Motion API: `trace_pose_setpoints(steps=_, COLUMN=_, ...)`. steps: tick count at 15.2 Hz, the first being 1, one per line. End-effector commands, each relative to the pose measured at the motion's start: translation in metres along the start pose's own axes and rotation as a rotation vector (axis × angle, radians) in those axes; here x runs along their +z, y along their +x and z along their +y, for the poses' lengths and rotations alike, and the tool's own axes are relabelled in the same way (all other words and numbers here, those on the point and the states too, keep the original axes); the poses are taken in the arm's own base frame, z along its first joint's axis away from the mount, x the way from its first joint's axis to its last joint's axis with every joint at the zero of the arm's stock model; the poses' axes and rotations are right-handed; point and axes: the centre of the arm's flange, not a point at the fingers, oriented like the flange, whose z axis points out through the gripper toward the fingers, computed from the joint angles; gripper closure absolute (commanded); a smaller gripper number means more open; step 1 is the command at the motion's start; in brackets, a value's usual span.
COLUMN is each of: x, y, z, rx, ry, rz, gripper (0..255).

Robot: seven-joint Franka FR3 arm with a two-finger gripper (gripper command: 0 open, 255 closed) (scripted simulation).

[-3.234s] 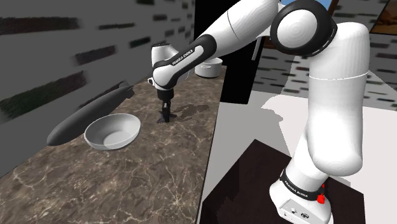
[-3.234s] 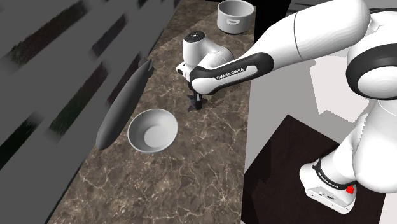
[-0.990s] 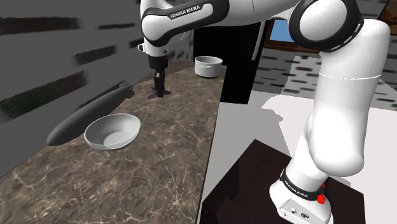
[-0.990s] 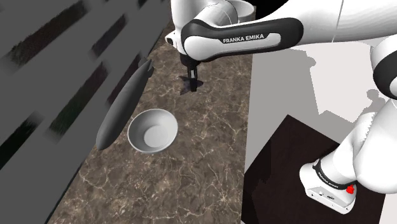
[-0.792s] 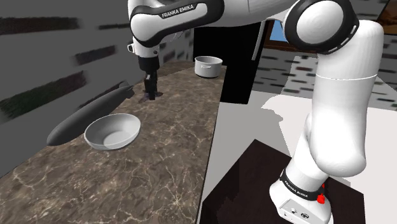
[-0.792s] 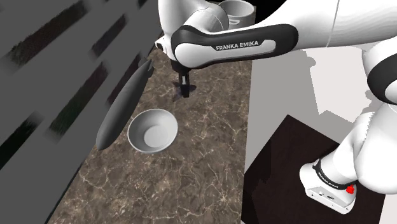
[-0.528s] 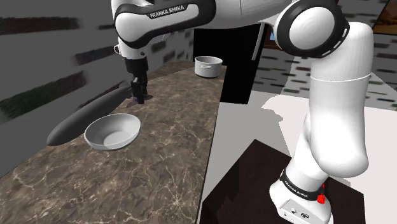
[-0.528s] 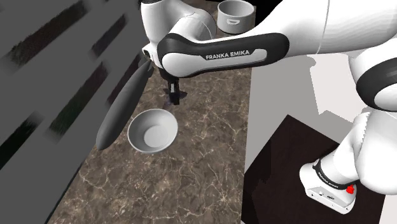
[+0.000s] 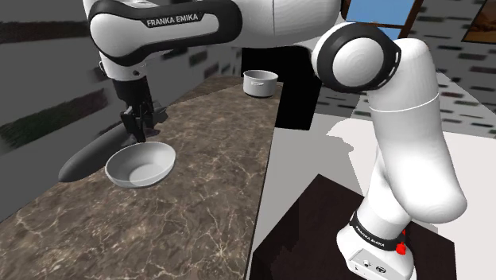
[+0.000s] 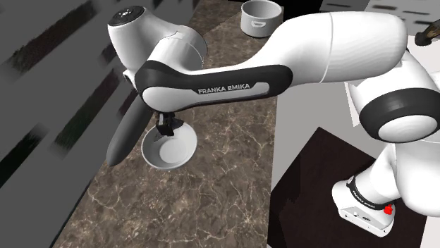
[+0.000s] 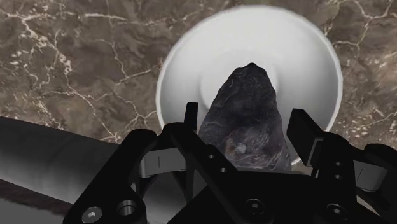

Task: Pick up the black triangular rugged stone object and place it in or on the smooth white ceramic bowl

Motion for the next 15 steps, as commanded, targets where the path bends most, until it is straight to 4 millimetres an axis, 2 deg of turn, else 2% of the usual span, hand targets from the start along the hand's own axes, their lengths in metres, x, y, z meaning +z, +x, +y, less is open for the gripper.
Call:
trace_pose_setpoints(steps=1, x=-0.004, y=0.019, z=-0.016, rx=0.001, ry=0.000, rz=0.000, gripper=255)
trace_pose_setpoints(steps=15, x=0.072, y=0.021, z=-0.017, rx=0.001, ry=0.000, rz=0.000, gripper=255)
